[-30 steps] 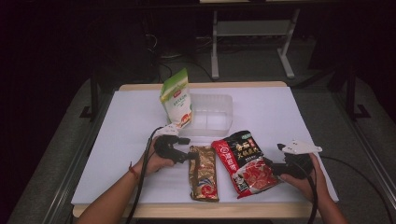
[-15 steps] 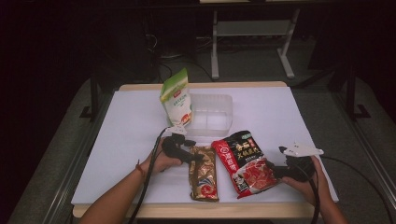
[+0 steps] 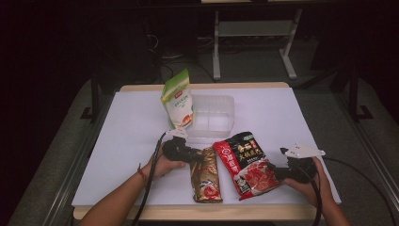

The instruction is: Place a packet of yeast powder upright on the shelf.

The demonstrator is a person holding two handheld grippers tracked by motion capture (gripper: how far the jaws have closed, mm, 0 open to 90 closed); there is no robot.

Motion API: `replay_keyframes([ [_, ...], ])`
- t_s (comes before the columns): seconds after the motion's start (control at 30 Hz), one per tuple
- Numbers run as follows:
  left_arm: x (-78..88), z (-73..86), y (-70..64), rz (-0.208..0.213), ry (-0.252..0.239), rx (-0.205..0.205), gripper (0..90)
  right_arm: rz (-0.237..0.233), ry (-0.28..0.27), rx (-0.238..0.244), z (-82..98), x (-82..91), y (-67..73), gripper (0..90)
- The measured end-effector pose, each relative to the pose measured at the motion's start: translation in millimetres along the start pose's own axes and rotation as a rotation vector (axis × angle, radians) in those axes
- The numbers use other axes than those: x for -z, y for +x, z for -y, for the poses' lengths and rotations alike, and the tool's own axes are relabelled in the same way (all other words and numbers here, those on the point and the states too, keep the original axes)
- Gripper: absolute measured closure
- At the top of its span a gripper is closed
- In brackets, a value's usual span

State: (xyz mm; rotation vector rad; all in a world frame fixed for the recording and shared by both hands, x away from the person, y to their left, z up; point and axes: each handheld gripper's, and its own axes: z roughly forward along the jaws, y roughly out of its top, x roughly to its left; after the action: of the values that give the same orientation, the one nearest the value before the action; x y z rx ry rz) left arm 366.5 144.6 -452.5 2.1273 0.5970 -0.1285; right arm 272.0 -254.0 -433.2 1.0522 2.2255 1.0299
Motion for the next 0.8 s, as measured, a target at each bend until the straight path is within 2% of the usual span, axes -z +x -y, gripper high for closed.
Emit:
replay_keyframes([
  [0.03,0.7,-0.1,-0.8,-0.007,0.003,-0.007,71.2,-0.001,-0.001,0.001,-0.2,-0.1,0.1,24.7],
  [0.13,1.8,1.2,-2.8,-0.028,-0.009,-0.023,75.7,-0.002,0.0,0.001,-0.7,-0.5,0.3,24.7],
  [0.23,4.3,3.0,-2.9,-0.038,-0.034,-0.017,83.3,-0.002,0.0,0.005,-1.1,-0.9,0.1,24.7],
  [0.33,7.0,3.7,-6.2,-0.053,-0.06,-0.028,85.2,0.001,-0.002,0.011,-1.7,-1.1,-0.1,24.7],
  [0.43,13.4,4.2,-8.0,-0.045,-0.096,-0.022,85.8,0.002,-0.006,0.01,-2.3,-1.3,-1.0,24.7],
  [0.63,32.8,4.2,-12.9,-0.042,-0.169,-0.017,86.3,0.001,-0.019,0.002,-4.4,-1.5,-2.3,24.7],
  [0.8,52.8,1.4,-17.5,-0.029,-0.248,-0.003,86.6,0.001,-0.019,0.0,-5.7,-3.1,-4.3,24.7],
])
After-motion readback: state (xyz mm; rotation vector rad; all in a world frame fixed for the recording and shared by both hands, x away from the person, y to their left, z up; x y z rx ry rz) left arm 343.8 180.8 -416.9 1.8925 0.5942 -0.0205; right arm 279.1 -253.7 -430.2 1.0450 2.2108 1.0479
